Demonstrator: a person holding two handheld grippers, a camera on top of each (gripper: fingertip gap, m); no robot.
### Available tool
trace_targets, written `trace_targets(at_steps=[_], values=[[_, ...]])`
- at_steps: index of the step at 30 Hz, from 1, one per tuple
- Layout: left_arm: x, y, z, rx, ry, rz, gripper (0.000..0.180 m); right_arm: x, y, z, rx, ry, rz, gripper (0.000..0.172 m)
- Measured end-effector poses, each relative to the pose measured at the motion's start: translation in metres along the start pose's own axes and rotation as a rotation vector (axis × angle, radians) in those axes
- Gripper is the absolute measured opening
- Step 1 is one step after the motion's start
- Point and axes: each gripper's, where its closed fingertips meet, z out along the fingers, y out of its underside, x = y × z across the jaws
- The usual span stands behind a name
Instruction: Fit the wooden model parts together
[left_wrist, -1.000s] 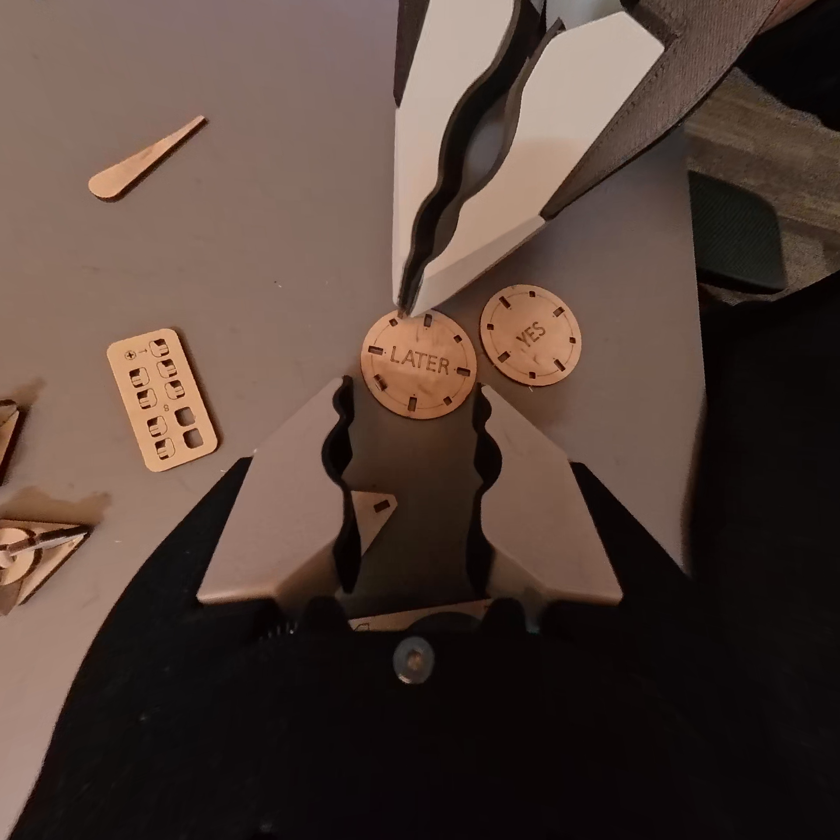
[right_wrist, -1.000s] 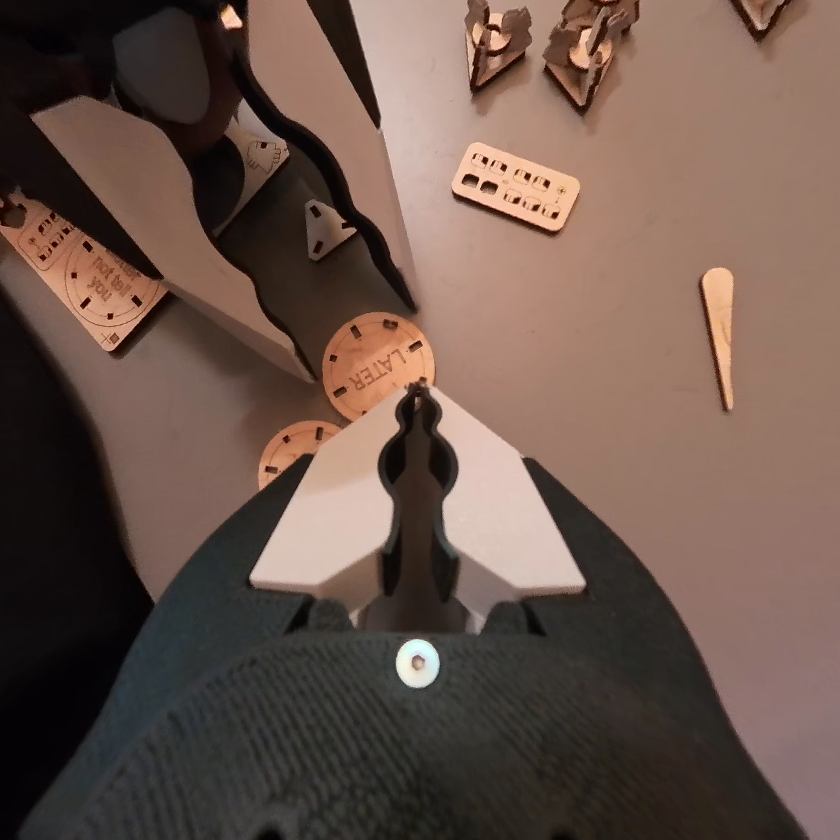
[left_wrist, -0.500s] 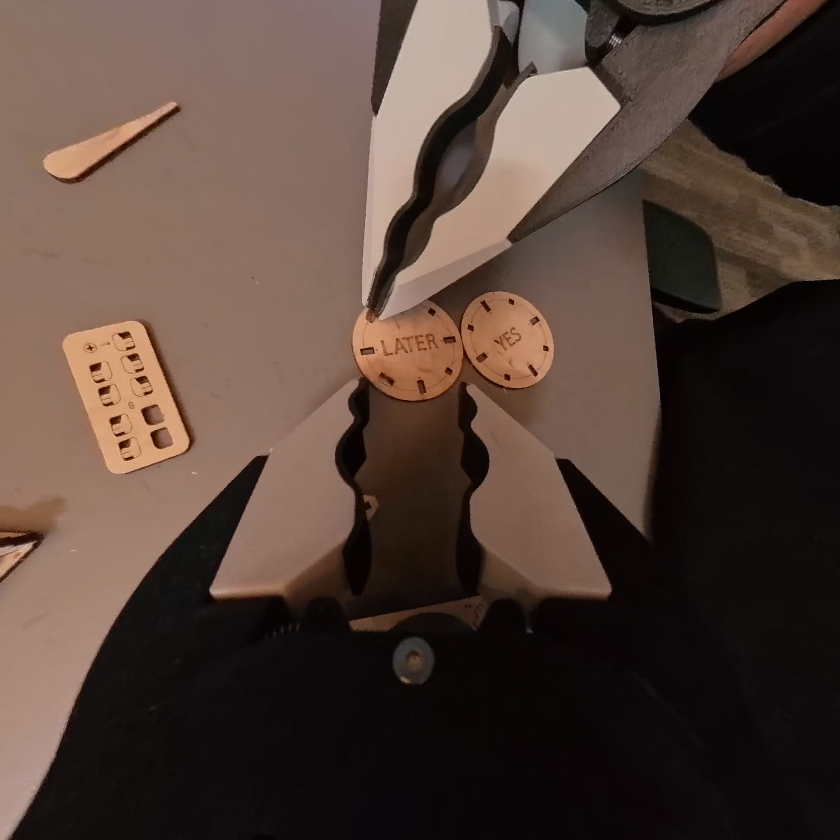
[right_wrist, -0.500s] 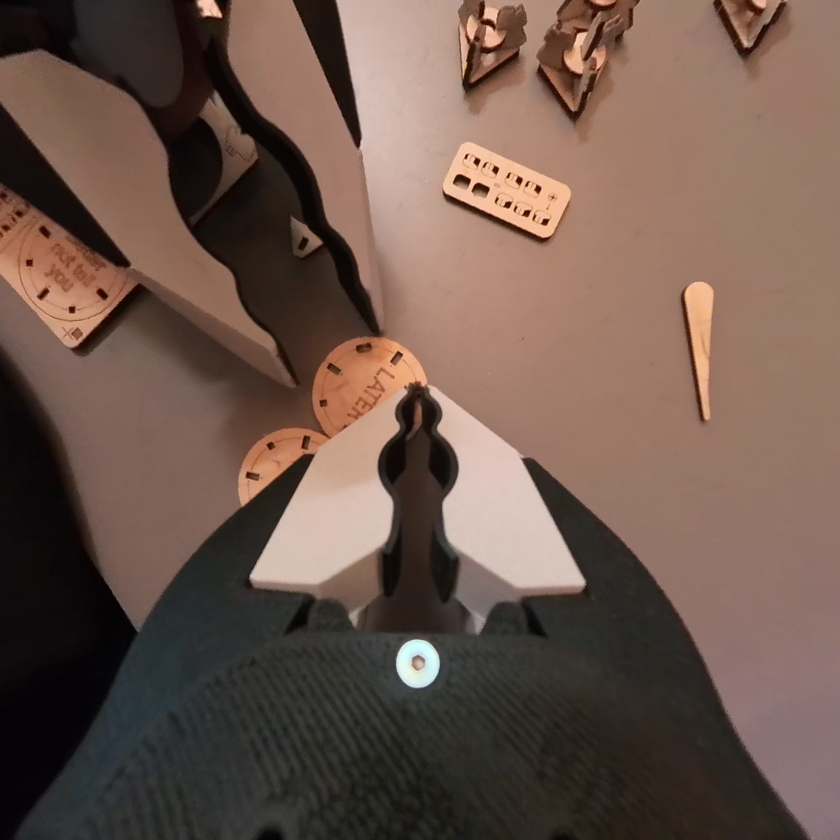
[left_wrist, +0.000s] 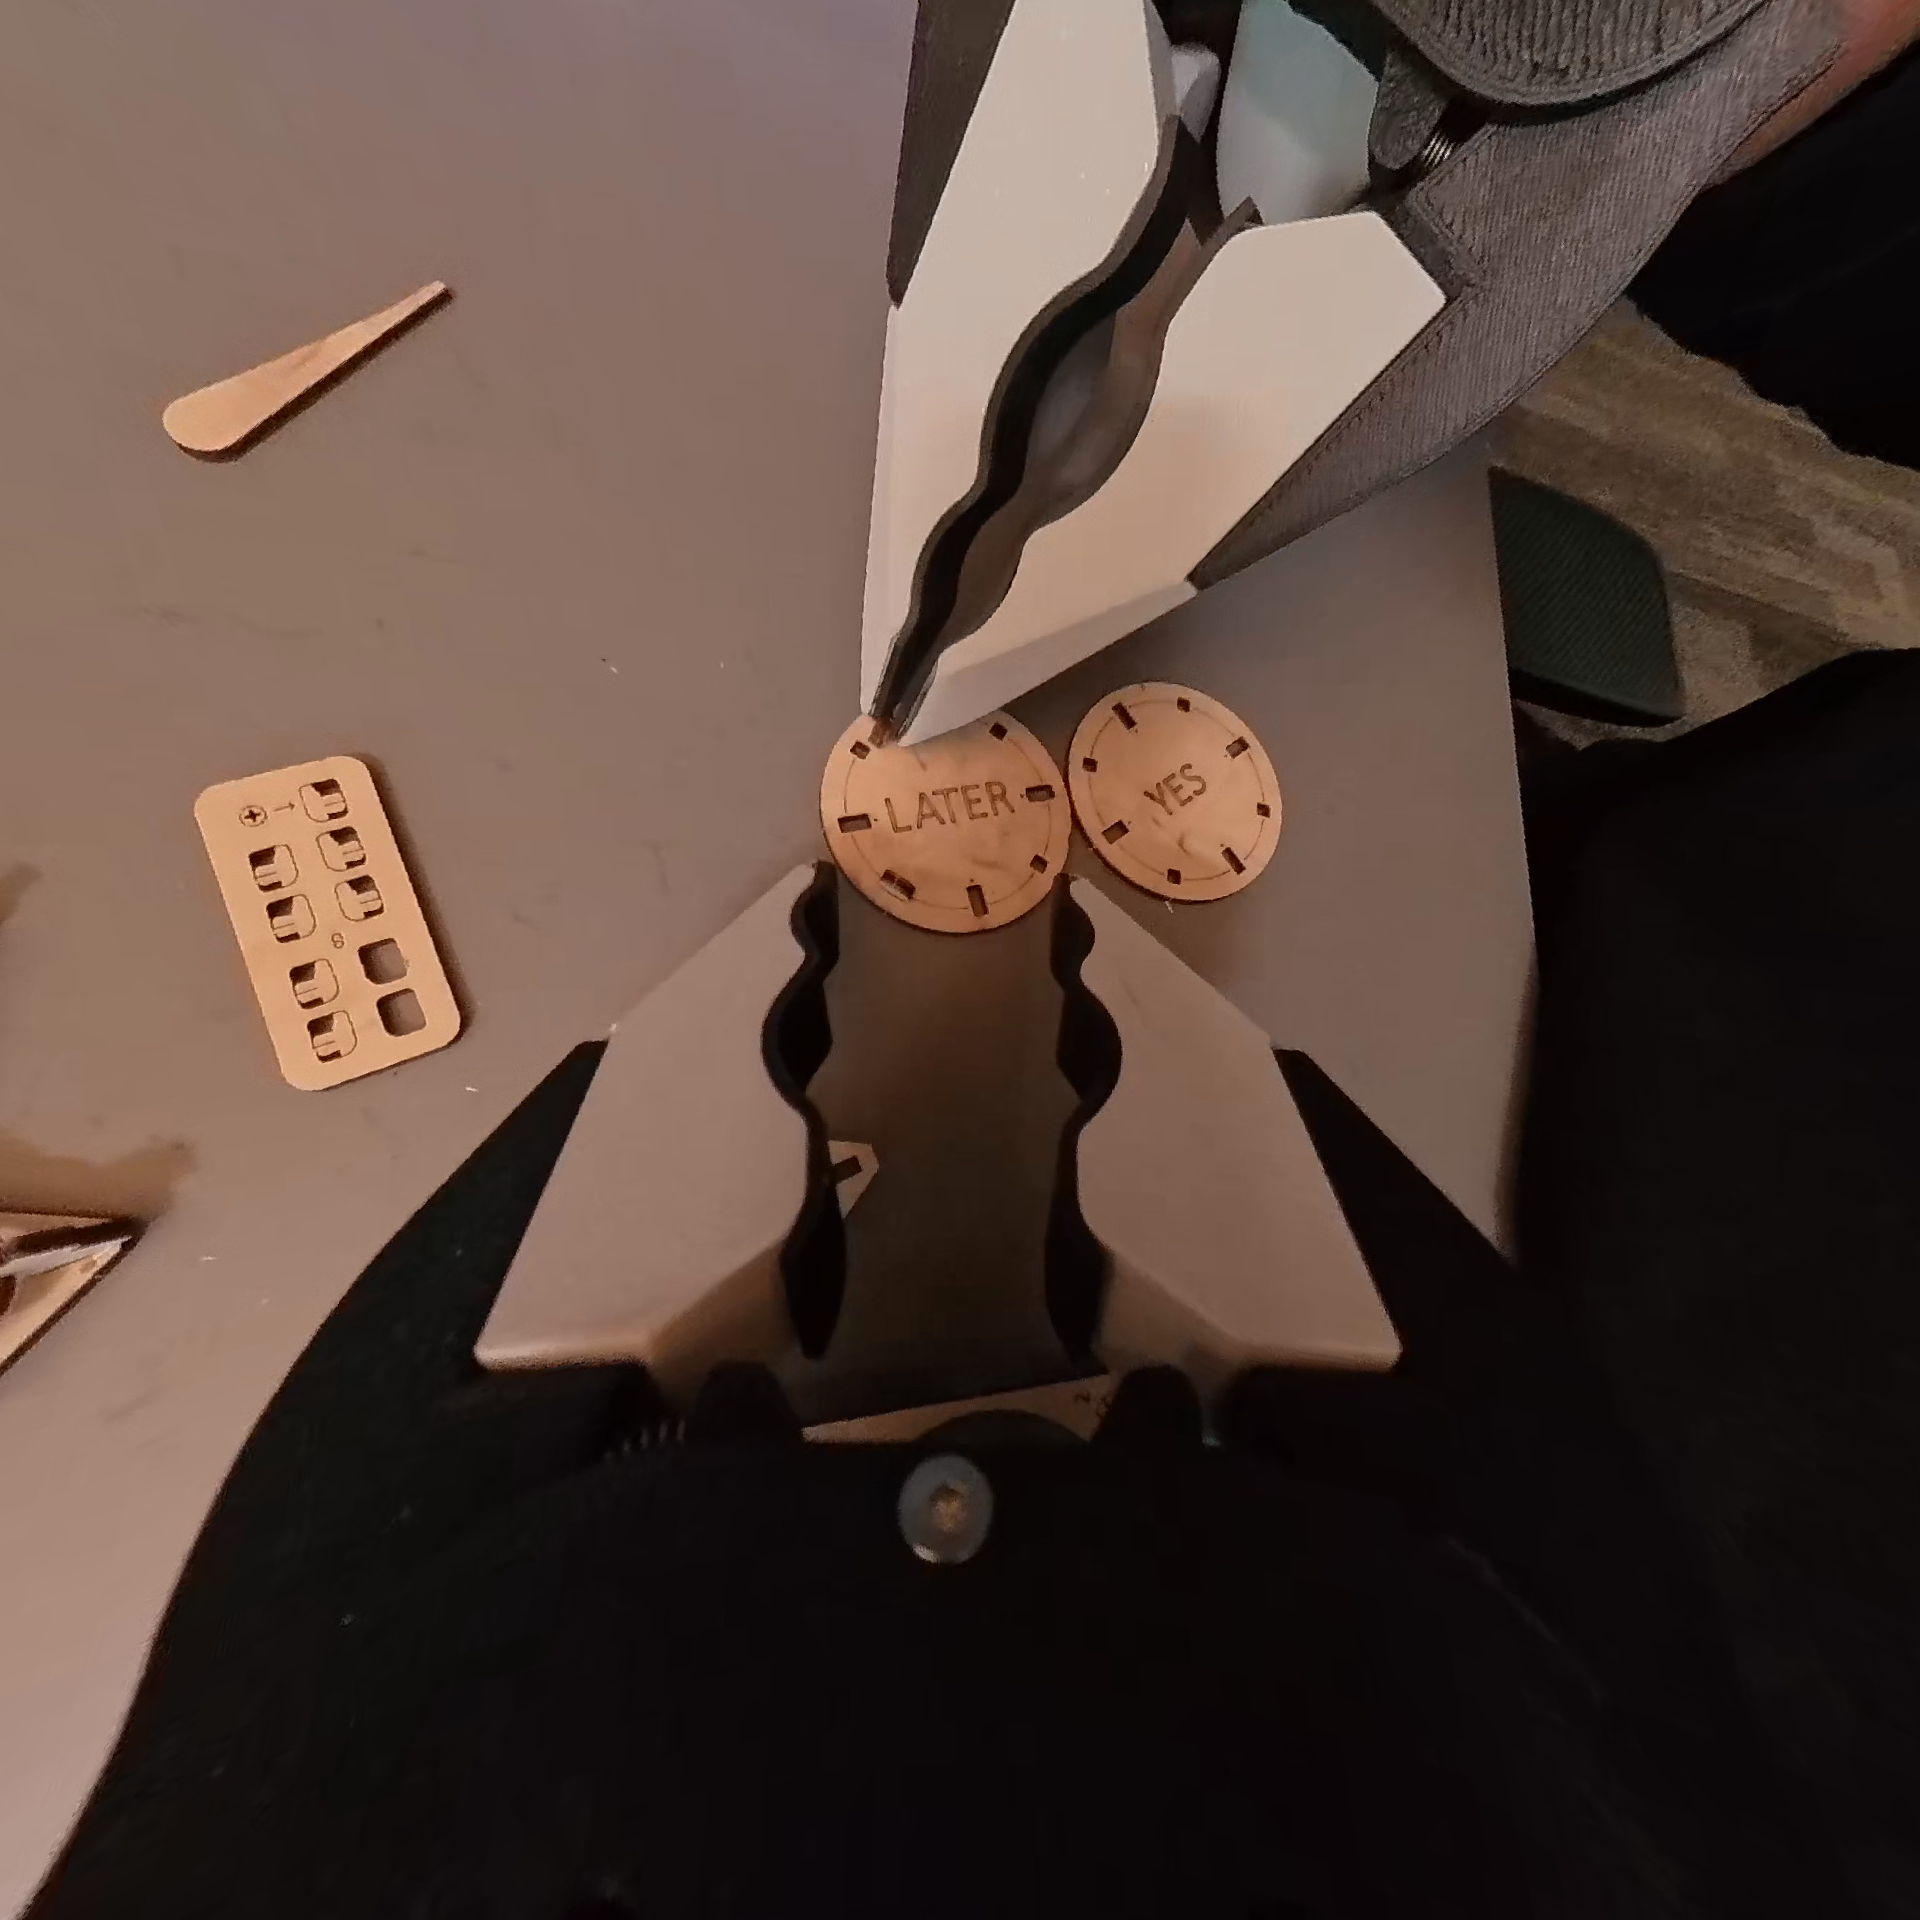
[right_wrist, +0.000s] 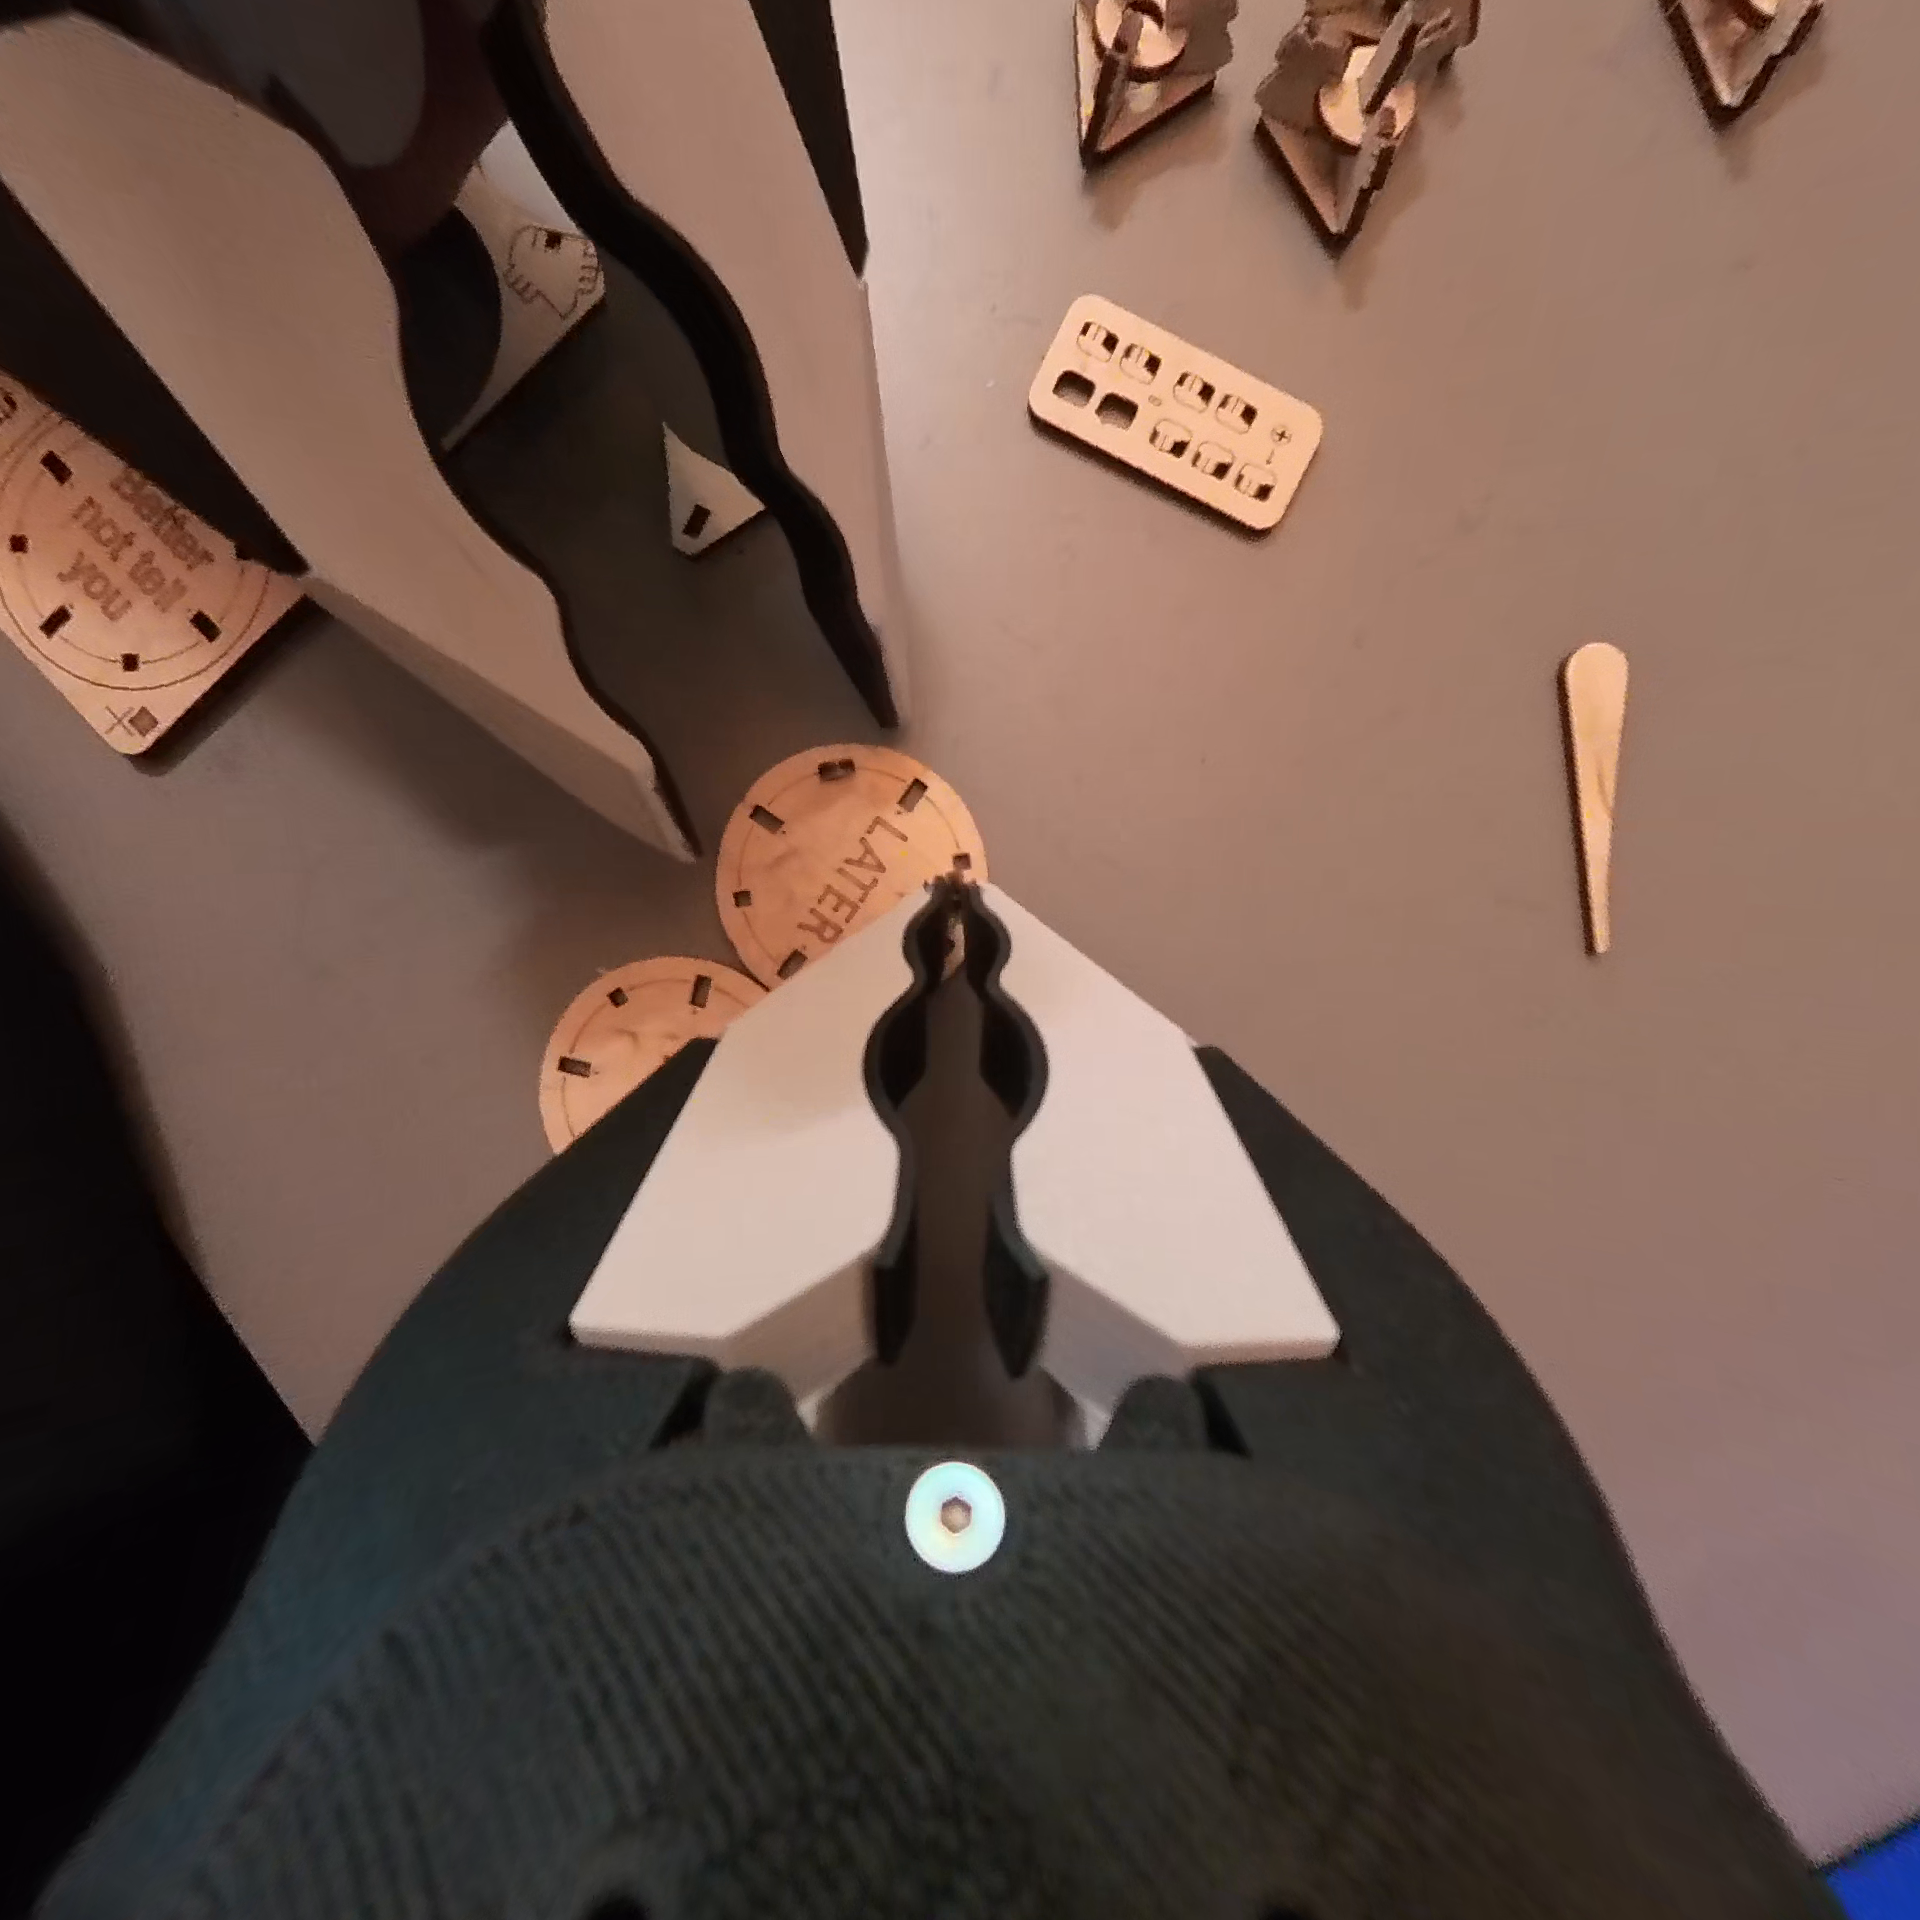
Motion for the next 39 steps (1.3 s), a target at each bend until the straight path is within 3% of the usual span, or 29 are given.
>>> trace_targets(at_steps=[15,20,25,39], values=[[0.001,0.003,0.002,-0.019,-0.002,0.005,0.037,-0.003,-0.002,-0.007,0.071,-0.023,-0.082,0.006],[0.001,0.003,0.002,-0.022,-0.001,0.006,0.037,-0.014,-0.007,-0.012,0.224,-0.147,-0.266,0.007],[0.0,0.003,0.002,-0.023,0.003,-0.003,0.037,0.0,-0.012,-0.02,0.334,-0.221,-0.243,0.011],[0.001,0.004,0.002,-0.024,0.017,-0.016,0.037,-0.005,-0.006,-0.005,0.297,-0.274,-0.284,0.005]])
